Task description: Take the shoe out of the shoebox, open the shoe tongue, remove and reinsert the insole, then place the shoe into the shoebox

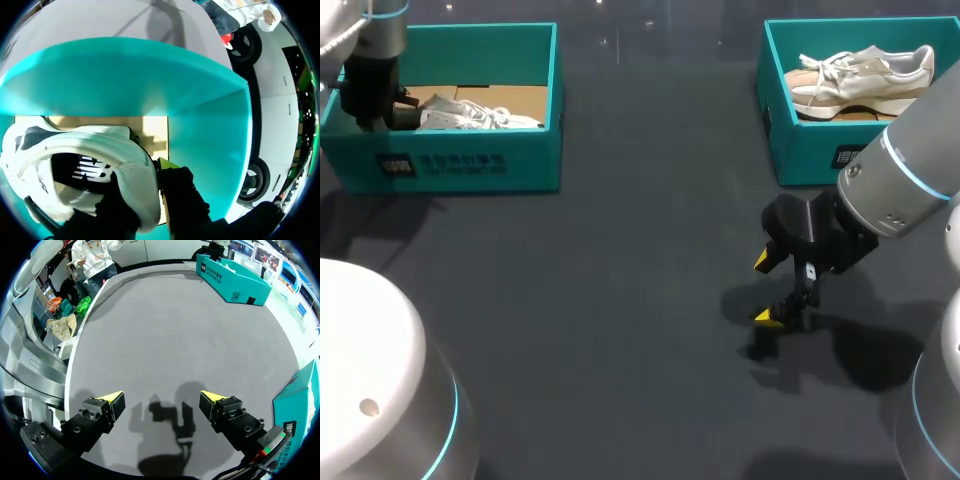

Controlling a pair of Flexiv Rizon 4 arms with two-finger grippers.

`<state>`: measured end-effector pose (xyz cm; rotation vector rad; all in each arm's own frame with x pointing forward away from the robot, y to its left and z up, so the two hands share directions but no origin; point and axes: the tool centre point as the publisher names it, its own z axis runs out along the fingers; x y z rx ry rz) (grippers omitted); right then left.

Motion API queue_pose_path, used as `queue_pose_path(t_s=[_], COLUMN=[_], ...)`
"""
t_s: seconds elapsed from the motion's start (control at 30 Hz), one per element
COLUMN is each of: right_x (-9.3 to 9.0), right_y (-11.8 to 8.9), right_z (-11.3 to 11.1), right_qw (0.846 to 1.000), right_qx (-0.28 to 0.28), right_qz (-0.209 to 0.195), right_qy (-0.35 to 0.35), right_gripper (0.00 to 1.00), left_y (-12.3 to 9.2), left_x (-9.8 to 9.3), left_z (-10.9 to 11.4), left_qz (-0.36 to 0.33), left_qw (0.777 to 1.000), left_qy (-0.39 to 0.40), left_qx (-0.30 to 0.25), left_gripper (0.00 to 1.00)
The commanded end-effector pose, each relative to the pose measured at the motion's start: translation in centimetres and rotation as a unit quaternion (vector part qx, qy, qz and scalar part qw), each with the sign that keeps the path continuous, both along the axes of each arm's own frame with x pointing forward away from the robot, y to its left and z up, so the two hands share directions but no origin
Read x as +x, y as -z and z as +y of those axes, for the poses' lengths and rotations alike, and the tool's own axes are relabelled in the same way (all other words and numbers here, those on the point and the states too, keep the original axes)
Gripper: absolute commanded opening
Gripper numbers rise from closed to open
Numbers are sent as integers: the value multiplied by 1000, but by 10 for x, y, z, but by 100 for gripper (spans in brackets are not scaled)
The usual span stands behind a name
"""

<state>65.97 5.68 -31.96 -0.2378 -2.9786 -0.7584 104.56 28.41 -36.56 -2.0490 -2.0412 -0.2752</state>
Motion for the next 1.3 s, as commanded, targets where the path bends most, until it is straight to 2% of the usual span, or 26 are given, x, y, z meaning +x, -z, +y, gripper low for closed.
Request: queue_pose_path(t_s=[0.03, 0.43, 0.57, 0.6, 0.83, 1.17, 1.23, 1.3], right_x=[-1, -1, -1, -1, -1, -1, -1, -1], right_y=[0, 0, 0, 0, 0, 0, 0, 0], right_z=[1, 1, 1, 1, 1, 1, 1, 1], right_qw=[1000, 1000, 1000, 1000, 1000, 1000, 1000, 1000], right_qx=[-1, -1, -1, -1, -1, -1, -1, -1], right_qz=[-1, -1, -1, -1, -1, -1, -1, -1], right_qy=[1, 1, 1, 1, 1, 1, 1, 1], right_gripper=[100, 100, 100, 100, 100, 100, 100, 100], left_y=[11, 10, 7, 6, -4, -34, -41, -48], left_x=[7, 5, 4, 3, 0, -3, -3, -5], left_z=[-4, -1, 0, 1, 0, -6, -7, -8], left_qz=[7, 15, 13, 13, 9, -5, -11, -13], left_qw=[1000, 1000, 1000, 1000, 999, 997, 997, 996], left_qy=[-4, -5, -2, -1, 6, 12, 14, 18], left_qx=[-1, -18, -22, -23, -38, -75, -81, -88], left_gripper=[0, 0, 29, 34, 50, 95, 100, 100])
